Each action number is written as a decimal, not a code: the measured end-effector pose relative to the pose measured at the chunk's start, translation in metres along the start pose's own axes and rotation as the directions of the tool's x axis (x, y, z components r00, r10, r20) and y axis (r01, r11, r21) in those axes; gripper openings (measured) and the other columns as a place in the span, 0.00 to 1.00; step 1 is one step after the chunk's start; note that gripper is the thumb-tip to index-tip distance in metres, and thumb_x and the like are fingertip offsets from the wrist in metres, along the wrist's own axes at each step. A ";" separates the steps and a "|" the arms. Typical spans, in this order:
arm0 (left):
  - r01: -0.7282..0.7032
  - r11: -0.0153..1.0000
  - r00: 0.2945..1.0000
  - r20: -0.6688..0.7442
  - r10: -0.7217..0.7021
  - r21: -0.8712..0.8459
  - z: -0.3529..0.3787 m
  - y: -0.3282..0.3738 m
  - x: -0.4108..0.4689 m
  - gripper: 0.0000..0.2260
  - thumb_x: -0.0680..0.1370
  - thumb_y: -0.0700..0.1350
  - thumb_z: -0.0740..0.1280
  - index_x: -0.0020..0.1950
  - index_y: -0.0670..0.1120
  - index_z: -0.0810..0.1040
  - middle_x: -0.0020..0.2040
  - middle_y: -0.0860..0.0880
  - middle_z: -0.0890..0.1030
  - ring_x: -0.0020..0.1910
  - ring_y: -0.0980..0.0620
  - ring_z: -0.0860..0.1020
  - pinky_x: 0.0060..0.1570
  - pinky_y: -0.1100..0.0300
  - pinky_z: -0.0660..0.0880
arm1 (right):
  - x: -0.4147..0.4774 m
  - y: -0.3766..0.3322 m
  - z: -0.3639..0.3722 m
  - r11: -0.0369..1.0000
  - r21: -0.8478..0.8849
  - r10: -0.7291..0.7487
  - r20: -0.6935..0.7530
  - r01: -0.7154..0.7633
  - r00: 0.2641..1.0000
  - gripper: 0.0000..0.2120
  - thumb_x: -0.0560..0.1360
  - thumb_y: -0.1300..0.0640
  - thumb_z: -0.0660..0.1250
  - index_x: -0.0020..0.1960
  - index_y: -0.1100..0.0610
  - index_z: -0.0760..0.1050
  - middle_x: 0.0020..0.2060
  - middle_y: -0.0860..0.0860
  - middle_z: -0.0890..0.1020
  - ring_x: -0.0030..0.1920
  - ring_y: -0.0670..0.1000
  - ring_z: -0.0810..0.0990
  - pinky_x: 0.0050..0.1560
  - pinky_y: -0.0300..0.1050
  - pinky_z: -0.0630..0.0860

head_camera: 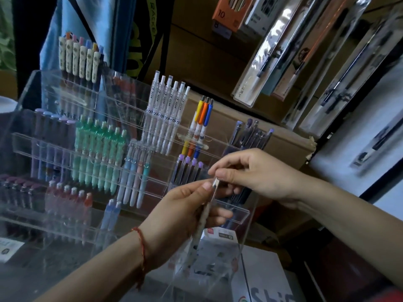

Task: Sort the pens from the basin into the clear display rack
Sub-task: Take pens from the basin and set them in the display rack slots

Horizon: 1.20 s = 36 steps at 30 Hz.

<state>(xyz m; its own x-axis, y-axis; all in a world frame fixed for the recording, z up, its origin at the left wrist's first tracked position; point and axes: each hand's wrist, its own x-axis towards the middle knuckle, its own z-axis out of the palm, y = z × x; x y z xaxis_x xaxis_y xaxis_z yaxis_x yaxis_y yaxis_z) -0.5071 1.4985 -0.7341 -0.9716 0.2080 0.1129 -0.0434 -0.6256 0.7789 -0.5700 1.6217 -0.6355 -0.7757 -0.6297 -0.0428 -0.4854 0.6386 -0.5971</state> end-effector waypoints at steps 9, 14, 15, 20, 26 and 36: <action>0.075 0.997 0.996 -0.046 -0.074 0.022 0.002 -0.018 0.002 0.12 0.78 0.37 0.54 0.53 0.39 0.76 0.33 0.46 0.79 0.23 0.56 0.69 0.24 0.66 0.66 | -0.012 0.017 -0.008 0.974 0.227 0.023 -0.053 -0.011 0.998 0.11 0.73 0.61 0.67 0.55 0.55 0.79 0.45 0.53 0.83 0.40 0.46 0.83 0.38 0.35 0.78; -0.076 0.757 0.957 -0.165 0.237 0.649 0.000 0.000 0.007 0.11 0.80 0.44 0.55 0.59 0.46 0.74 0.41 0.51 0.81 0.32 0.59 0.77 0.33 0.68 0.75 | -0.011 -0.002 -0.052 0.958 0.115 -0.164 -0.535 0.263 0.829 0.11 0.74 0.65 0.65 0.51 0.51 0.77 0.43 0.49 0.80 0.38 0.39 0.81 0.39 0.31 0.77; -0.109 0.637 0.919 -0.166 0.357 0.763 -0.004 0.002 0.007 0.12 0.80 0.45 0.55 0.63 0.49 0.70 0.41 0.52 0.80 0.33 0.59 0.77 0.34 0.68 0.76 | -0.011 -0.006 -0.060 0.946 0.038 -0.234 -0.608 0.322 0.759 0.11 0.75 0.65 0.65 0.53 0.52 0.76 0.45 0.48 0.79 0.40 0.38 0.81 0.41 0.31 0.77; -0.062 0.236 0.871 -0.063 0.488 0.970 -0.026 0.000 0.012 0.26 0.80 0.44 0.53 0.73 0.62 0.47 0.41 0.50 0.79 0.36 0.51 0.78 0.41 0.50 0.78 | 0.003 0.006 -0.021 0.915 -0.342 -0.347 -0.406 0.212 0.845 0.13 0.74 0.60 0.66 0.57 0.48 0.75 0.50 0.45 0.79 0.50 0.40 0.80 0.53 0.33 0.76; 0.055 0.131 0.928 -0.099 0.358 0.990 -0.026 -0.002 0.010 0.33 0.81 0.43 0.53 0.61 0.69 0.29 0.39 0.48 0.77 0.35 0.49 0.77 0.41 0.50 0.78 | 0.020 0.026 0.011 0.991 -0.109 -0.098 -0.208 0.077 0.973 0.10 0.72 0.61 0.70 0.47 0.47 0.77 0.42 0.45 0.81 0.43 0.39 0.80 0.48 0.32 0.75; 0.006 0.146 0.947 -0.053 0.318 0.989 -0.034 -0.006 0.014 0.41 0.79 0.38 0.54 0.56 0.74 0.24 0.40 0.48 0.79 0.36 0.48 0.78 0.40 0.48 0.78 | 0.027 0.028 0.016 0.974 -0.223 0.015 -0.142 -0.047 0.990 0.07 0.71 0.59 0.72 0.49 0.53 0.79 0.44 0.46 0.82 0.49 0.42 0.79 0.54 0.44 0.77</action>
<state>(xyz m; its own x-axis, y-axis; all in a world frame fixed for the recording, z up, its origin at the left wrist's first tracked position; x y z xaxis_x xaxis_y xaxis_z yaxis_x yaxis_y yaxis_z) -0.5285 1.4794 -0.7582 -0.9459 -0.0413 0.3219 0.2181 0.6537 0.7247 -0.5982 1.6150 -0.6662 -0.8324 -0.5507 0.0623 -0.5262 0.7499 -0.4009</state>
